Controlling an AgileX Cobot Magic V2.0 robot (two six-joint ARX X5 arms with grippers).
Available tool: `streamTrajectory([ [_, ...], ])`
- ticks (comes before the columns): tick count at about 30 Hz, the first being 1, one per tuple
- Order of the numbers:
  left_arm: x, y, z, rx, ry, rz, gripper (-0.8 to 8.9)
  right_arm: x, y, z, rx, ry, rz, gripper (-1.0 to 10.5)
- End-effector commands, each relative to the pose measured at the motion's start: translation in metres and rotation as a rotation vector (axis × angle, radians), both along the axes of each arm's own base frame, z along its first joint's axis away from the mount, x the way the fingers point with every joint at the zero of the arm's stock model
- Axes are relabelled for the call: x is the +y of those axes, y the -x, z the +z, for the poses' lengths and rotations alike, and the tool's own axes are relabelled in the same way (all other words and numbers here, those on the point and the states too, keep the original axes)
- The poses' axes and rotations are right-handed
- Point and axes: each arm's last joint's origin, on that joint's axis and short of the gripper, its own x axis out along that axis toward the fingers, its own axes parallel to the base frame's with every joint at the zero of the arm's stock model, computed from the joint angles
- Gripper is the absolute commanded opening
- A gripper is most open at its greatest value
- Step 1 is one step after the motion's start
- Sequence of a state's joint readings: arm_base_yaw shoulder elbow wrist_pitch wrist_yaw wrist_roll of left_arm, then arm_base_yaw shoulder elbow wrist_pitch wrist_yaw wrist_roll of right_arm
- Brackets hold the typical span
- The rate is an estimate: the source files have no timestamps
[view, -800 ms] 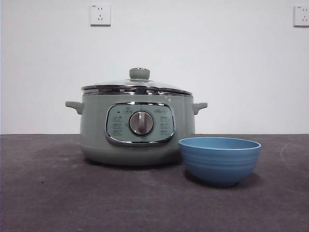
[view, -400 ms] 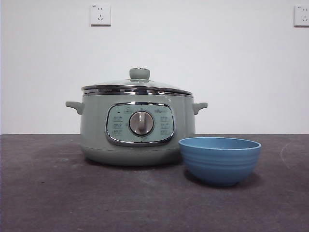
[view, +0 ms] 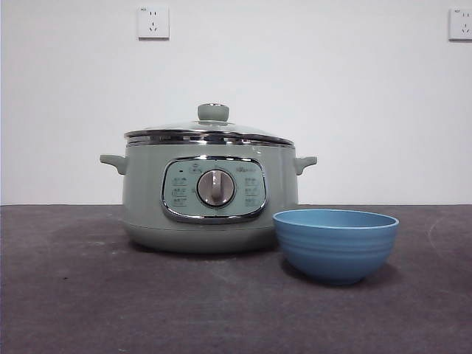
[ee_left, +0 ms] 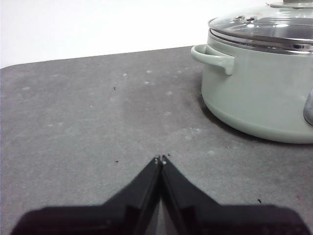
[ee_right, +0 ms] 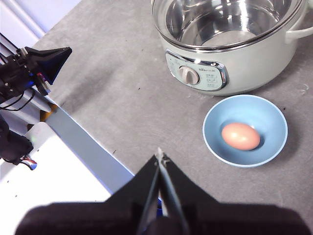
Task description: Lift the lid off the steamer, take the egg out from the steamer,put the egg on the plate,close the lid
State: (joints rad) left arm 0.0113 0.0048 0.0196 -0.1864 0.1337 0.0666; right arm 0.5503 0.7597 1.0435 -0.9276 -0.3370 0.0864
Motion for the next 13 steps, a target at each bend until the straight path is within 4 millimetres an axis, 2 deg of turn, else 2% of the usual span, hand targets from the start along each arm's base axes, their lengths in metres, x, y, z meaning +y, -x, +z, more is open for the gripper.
streamTrajectory([
  [1,0.000,0.000,-0.004,0.016,0.007,0.005,-0.03,0.000,0.001,0.000,-0.002,-0.002,-0.001,0.0],
  [4,0.000,0.000,-0.004,0.016,0.007,0.005,-0.03,-0.008,0.006,0.003,-0.054,0.003,-0.032,0.0],
  [9,0.000,0.000,-0.003,0.016,0.007,0.005,-0.03,-0.034,0.020,0.009,-0.193,-0.050,-0.173,0.0],
  [13,0.000,0.000,-0.003,0.016,0.007,0.005,-0.03,-0.050,0.034,-0.010,-0.341,-0.077,-0.261,0.0],
])
